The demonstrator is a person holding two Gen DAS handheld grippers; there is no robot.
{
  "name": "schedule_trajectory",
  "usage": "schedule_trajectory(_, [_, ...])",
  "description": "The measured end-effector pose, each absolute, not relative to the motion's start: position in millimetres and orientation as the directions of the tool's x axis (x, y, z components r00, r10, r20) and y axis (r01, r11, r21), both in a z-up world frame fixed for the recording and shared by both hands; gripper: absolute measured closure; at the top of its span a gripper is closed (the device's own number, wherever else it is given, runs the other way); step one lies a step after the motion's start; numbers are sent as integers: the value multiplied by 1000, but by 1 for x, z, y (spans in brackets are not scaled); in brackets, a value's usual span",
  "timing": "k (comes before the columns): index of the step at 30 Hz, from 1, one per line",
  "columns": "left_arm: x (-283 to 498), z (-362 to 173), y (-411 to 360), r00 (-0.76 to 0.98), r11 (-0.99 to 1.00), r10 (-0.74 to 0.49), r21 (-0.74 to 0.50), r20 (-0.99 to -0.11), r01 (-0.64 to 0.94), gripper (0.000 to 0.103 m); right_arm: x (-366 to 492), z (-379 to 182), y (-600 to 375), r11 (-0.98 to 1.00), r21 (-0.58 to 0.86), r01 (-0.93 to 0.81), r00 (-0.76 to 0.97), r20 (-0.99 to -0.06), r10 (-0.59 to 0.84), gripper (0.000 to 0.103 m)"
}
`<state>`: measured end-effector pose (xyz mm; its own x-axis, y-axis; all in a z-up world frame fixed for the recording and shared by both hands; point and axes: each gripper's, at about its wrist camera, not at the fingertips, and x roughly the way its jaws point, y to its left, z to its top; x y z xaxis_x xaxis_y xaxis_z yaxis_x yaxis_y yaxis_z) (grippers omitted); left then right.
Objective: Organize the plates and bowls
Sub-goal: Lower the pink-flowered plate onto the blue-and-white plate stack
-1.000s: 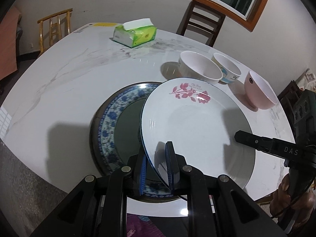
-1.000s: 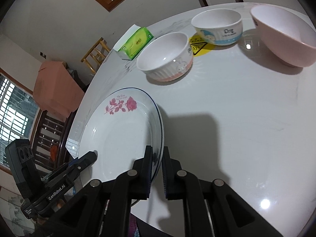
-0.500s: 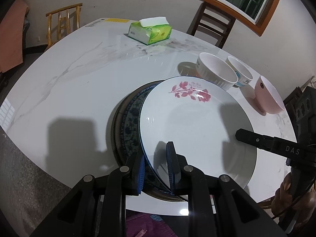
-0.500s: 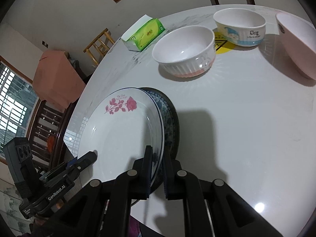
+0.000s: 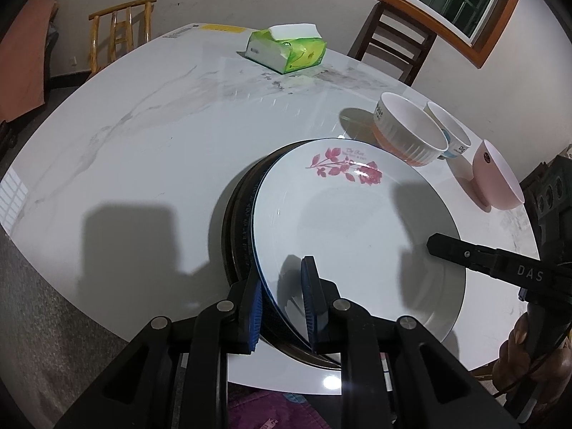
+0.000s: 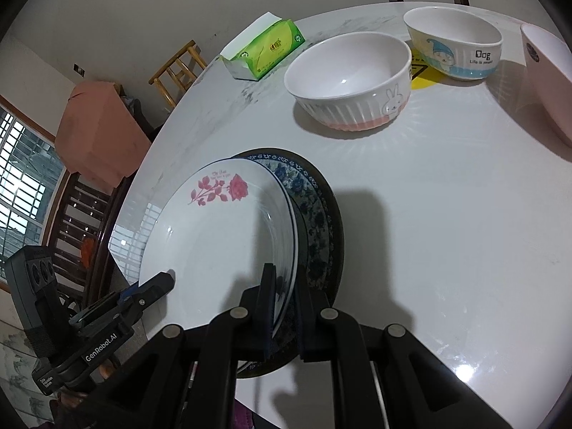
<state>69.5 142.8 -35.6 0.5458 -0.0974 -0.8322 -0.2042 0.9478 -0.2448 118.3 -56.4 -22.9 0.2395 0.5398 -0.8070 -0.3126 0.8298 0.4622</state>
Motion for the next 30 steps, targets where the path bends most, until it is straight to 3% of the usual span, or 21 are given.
schedule_trajectory(20, [72,-40,143,545,952,-101,-240,-833,-191,87,121,-28,-57,840,444,-313,242,-818,522,93])
schedule_trajectory(30, [72,-40,137,555,969,-54,-178,-830,-171,86,120,-24,-53,853,393,-342,277,-826,491,91])
